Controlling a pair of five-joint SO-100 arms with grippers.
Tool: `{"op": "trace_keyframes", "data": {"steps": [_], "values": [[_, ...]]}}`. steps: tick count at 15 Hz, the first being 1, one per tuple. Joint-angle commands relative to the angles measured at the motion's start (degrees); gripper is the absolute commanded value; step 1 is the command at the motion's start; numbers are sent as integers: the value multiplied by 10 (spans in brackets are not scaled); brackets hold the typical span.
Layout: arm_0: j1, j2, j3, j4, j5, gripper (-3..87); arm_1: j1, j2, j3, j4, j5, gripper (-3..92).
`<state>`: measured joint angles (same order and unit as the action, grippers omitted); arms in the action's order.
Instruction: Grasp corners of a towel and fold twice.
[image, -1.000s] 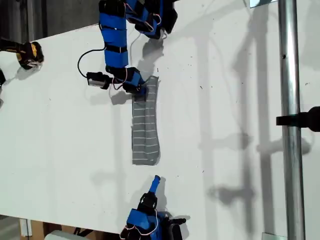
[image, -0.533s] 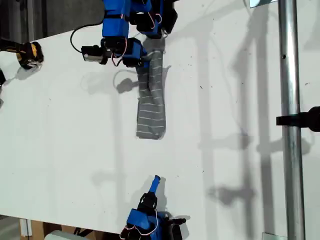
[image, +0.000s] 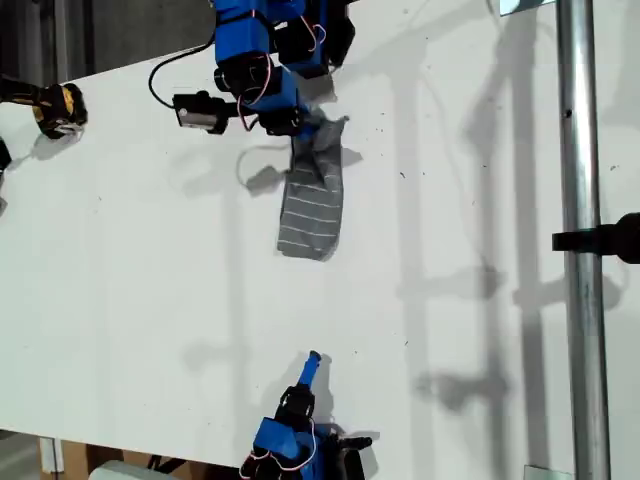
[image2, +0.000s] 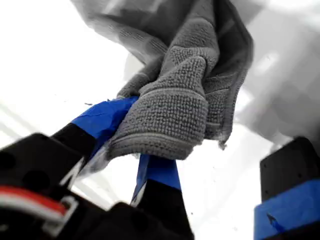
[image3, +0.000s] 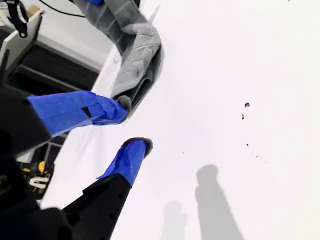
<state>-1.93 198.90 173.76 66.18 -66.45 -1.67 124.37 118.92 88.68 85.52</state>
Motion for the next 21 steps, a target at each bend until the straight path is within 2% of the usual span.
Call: {"op": "trace_keyframes", "data": {"steps": [1,5,10,16,17,19,21], "values": [[8,4,-14,1,-4,101,22,-67,-111,-74,-64,-1],[11,4,-16,1,-4,101,54,-214,-219,-150,-134,-1],[11,4,-14,0,-6,101,79,-390,-257,-328,-162,-1],[11,4,-11,2,-10,100,91,-519,-319,-371,-163,-1],[10,4,-11,1,-11,100,91,-519,-331,-357,-163,26],[10,4,-10,-2,-11,100,90,-509,-368,-313,-164,211],[10,4,-8,-2,-11,100,91,-457,-370,-304,-178,368]]}}
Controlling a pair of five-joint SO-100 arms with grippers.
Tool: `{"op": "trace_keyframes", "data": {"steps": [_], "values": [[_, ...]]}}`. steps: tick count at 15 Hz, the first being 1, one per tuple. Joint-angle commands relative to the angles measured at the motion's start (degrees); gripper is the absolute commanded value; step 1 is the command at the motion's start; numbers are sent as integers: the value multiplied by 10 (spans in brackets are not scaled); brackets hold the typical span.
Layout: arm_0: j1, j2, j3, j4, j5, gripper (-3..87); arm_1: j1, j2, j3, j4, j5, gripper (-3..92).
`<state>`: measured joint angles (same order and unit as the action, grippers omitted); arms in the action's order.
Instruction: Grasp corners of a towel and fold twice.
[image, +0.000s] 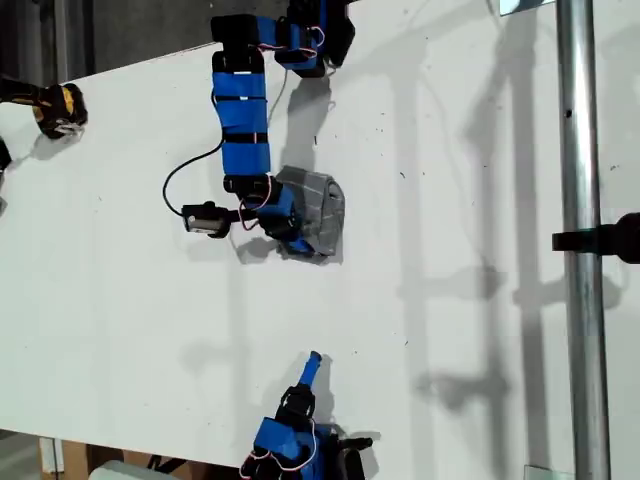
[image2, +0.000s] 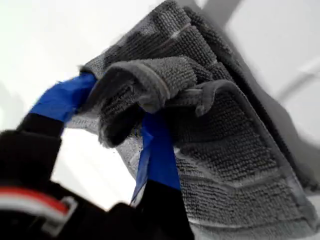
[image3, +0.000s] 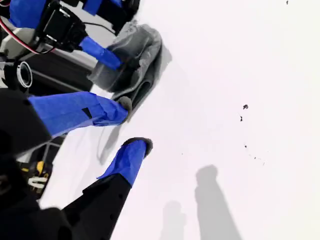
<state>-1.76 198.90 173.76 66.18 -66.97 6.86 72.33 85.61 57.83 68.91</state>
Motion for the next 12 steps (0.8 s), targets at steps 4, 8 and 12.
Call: {"op": "trace_keyframes", "data": {"steps": [4,8,12], "values": [[5,4,1,-3,-11,158,22,277,15,37,-33,378],[0,4,15,-8,-4,138,54,679,267,129,-12,118],[-5,4,38,-17,-21,155,-20,1020,599,181,124,29]]}}
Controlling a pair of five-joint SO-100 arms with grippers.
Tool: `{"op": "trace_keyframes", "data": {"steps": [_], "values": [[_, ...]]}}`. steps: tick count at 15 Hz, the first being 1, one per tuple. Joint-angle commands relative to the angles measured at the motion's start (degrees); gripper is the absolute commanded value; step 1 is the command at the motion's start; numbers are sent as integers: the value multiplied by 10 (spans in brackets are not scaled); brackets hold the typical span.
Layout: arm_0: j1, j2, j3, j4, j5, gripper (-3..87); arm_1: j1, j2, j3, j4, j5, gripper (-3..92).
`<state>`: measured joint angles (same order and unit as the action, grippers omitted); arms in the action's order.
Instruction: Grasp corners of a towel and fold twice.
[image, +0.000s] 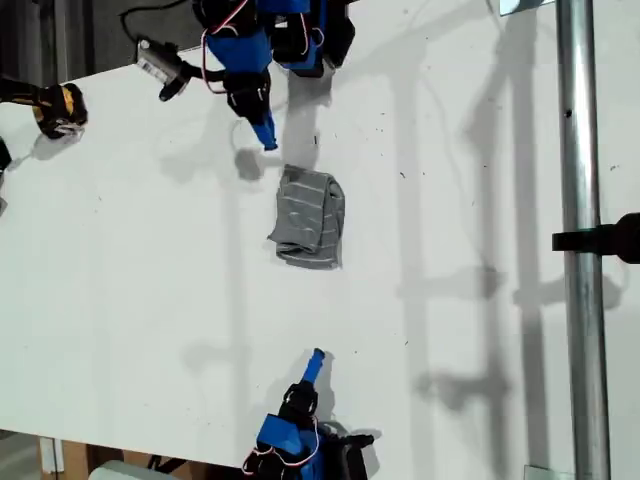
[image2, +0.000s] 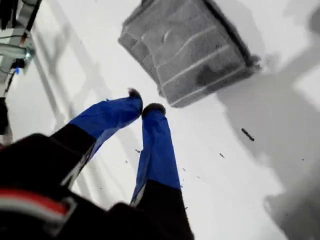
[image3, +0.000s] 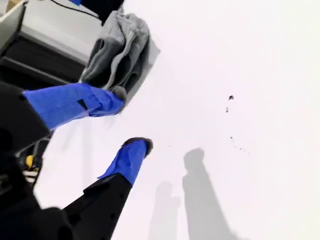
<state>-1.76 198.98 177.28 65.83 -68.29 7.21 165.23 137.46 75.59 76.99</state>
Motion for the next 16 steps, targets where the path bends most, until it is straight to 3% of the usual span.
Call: {"op": "trace_keyframes", "data": {"steps": [1,4,5,6,7,9,11,16], "values": [[-1,4,7,-16,-7,148,-35,171,147,31,74,22],[8,4,15,5,-36,134,-20,234,253,102,115,24],[13,4,15,26,-80,137,-22,233,289,93,125,63],[13,4,15,78,-166,134,-34,232,291,90,135,160],[18,2,15,81,-163,112,-41,233,287,92,130,169],[19,2,15,81,-55,112,-38,233,288,98,87,164],[20,2,15,76,158,109,-38,233,288,98,87,164],[18,2,15,79,141,106,-39,233,288,98,87,163]]}}
